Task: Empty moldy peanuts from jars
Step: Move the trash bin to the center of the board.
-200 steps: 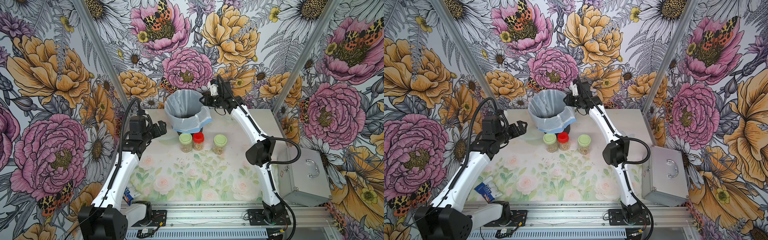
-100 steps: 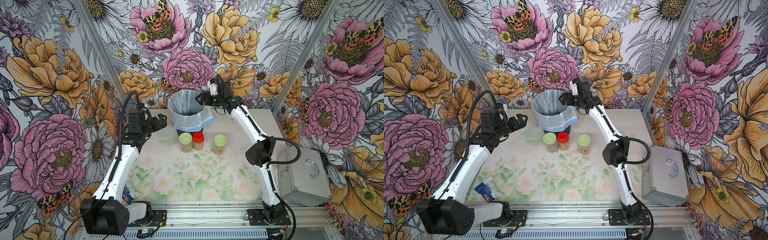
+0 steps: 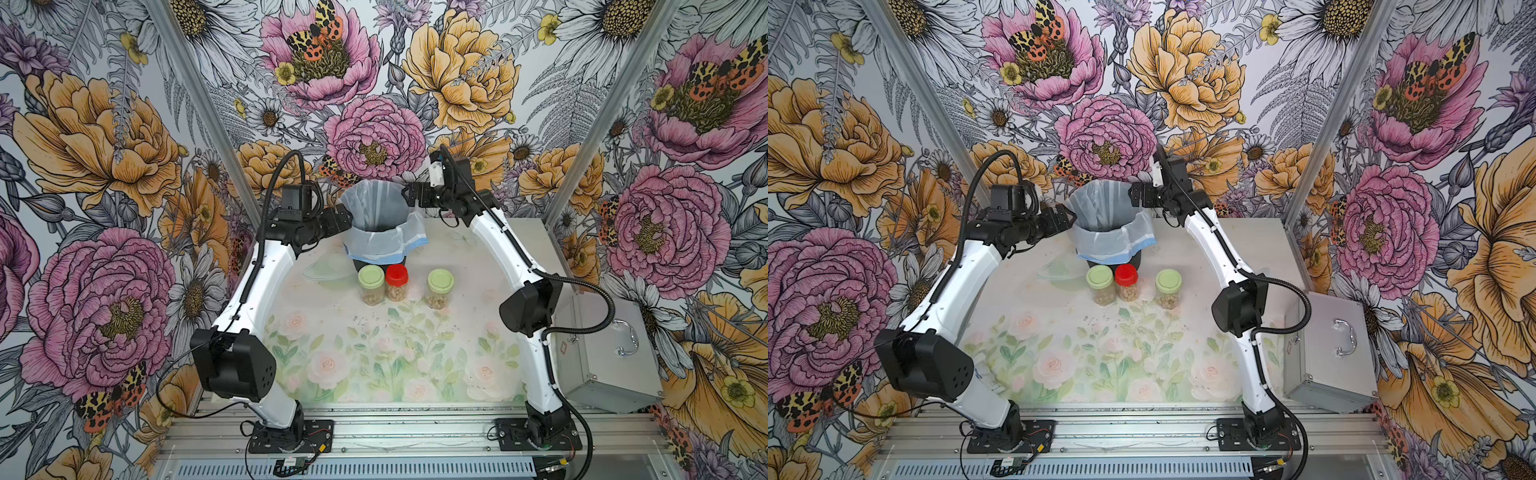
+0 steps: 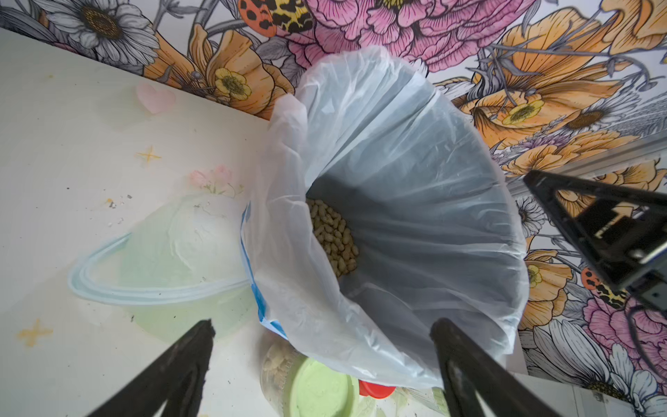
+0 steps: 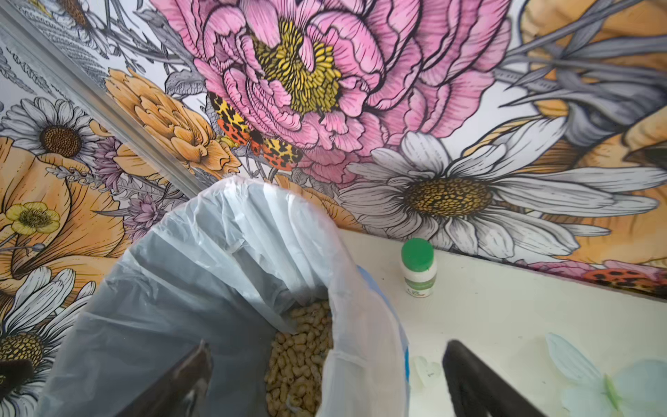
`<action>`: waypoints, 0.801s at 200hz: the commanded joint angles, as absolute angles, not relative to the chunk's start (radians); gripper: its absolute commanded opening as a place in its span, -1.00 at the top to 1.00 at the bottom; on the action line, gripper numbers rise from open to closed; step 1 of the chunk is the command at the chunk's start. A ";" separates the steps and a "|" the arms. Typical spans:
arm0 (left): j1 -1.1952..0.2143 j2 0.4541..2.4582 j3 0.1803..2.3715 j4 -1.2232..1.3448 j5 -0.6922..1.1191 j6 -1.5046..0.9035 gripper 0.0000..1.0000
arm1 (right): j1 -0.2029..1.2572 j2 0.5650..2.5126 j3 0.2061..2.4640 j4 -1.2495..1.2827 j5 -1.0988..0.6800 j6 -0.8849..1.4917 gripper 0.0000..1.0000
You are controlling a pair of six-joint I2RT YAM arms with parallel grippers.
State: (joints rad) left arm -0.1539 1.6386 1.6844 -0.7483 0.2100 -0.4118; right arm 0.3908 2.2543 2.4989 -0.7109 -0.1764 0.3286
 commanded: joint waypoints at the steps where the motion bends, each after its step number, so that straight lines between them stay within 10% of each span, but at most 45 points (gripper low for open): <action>1: -0.166 1.685 1.758 -0.858 0.161 -0.387 -0.92 | 0.376 2.150 2.455 -0.663 -0.095 0.277 -1.00; 67: -0.182 1.887 2.018 -1.034 0.107 -0.338 -0.84 | 0.283 1.783 1.833 -0.387 -0.036 0.303 -0.96; 160: -0.199 2.108 2.380 -1.320 0.049 -0.284 -0.21 | 0.214 1.362 1.272 -0.293 0.059 0.268 -0.49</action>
State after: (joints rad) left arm -0.2008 2.0979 2.3451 -1.2400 0.0898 -0.3054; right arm 0.2279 1.4380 1.3270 -0.3527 0.0181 0.2829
